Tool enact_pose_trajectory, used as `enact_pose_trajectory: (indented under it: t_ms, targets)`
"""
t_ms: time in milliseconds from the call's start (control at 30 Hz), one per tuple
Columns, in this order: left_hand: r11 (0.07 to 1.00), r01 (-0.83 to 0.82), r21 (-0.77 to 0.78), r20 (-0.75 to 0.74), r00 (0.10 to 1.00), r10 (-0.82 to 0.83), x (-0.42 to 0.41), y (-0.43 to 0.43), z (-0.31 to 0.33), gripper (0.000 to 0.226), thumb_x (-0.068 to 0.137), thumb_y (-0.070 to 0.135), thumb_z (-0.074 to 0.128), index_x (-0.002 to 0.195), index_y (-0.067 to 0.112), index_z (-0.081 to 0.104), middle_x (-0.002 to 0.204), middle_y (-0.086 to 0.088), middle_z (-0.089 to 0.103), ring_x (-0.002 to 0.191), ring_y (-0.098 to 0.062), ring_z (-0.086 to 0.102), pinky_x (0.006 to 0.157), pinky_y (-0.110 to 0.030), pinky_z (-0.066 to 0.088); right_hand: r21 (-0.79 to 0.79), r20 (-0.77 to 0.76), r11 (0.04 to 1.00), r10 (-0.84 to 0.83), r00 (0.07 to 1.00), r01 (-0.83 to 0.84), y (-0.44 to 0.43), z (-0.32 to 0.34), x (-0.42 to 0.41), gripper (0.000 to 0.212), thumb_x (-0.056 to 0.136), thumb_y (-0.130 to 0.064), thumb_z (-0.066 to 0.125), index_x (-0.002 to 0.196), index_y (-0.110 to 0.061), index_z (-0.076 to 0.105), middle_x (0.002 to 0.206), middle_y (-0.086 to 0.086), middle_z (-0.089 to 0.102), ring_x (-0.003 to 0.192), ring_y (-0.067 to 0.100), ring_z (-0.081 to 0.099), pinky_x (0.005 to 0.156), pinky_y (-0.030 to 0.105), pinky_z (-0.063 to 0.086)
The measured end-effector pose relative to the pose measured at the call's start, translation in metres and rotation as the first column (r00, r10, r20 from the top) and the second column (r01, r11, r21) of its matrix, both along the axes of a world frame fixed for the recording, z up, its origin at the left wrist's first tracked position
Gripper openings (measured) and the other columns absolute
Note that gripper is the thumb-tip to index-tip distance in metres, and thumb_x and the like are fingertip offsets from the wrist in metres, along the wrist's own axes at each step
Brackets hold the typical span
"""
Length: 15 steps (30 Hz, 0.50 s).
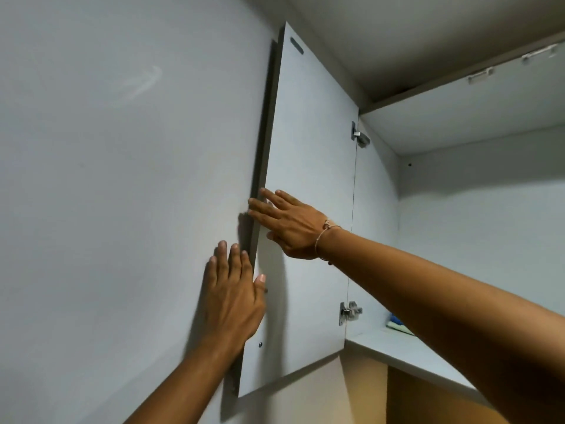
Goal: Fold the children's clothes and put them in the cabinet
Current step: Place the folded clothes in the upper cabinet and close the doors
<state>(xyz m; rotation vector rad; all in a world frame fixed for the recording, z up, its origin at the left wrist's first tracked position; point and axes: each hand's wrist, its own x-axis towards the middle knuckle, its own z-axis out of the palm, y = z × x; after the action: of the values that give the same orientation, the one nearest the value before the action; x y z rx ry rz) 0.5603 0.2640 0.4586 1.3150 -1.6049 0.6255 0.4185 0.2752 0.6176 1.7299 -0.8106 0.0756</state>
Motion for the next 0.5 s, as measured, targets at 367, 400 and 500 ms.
enact_pose_trajectory:
  t_ms: [367,400,500]
  targets:
    - [0.863,0.476,-0.170,-0.090,0.865,-0.494,-0.030,0.016,-0.011,0.059,0.097,0.041,0.021,0.151,0.019,0.019,0.161,0.004,0.010,0.148,-0.012,-0.016,0.122,-0.045,-0.004,-0.053,-0.061,0.998,0.027,0.998,-0.031,0.036,0.000,-0.046,0.057,0.098,-0.036,0.028,0.151,-0.015,0.024,0.160,0.008,0.019,0.148,0.031,0.002,0.119,0.042,-0.002]
    - [0.820,0.538,-0.198,-0.078,0.825,-0.560,-0.040,0.022,-0.012,0.056,0.098,0.040,0.022,0.150,0.021,0.018,0.161,0.005,0.012,0.148,-0.011,-0.014,0.122,-0.046,-0.002,-0.058,-0.060,0.998,0.026,0.998,-0.030,0.046,-0.001,-0.061,0.058,0.098,-0.037,0.027,0.151,-0.015,0.022,0.160,0.007,0.017,0.148,0.031,0.001,0.119,0.042,0.000]
    - [0.654,0.713,-0.252,-0.021,0.671,-0.741,-0.087,0.043,-0.012,0.053,0.098,0.040,0.023,0.148,0.023,0.022,0.158,0.014,0.018,0.149,-0.010,-0.007,0.121,-0.043,0.005,-0.081,-0.043,0.997,0.010,0.999,-0.014,0.084,-0.005,-0.122,0.060,0.099,-0.038,0.027,0.153,-0.015,0.014,0.161,0.007,0.010,0.149,0.029,-0.003,0.121,0.043,0.003]
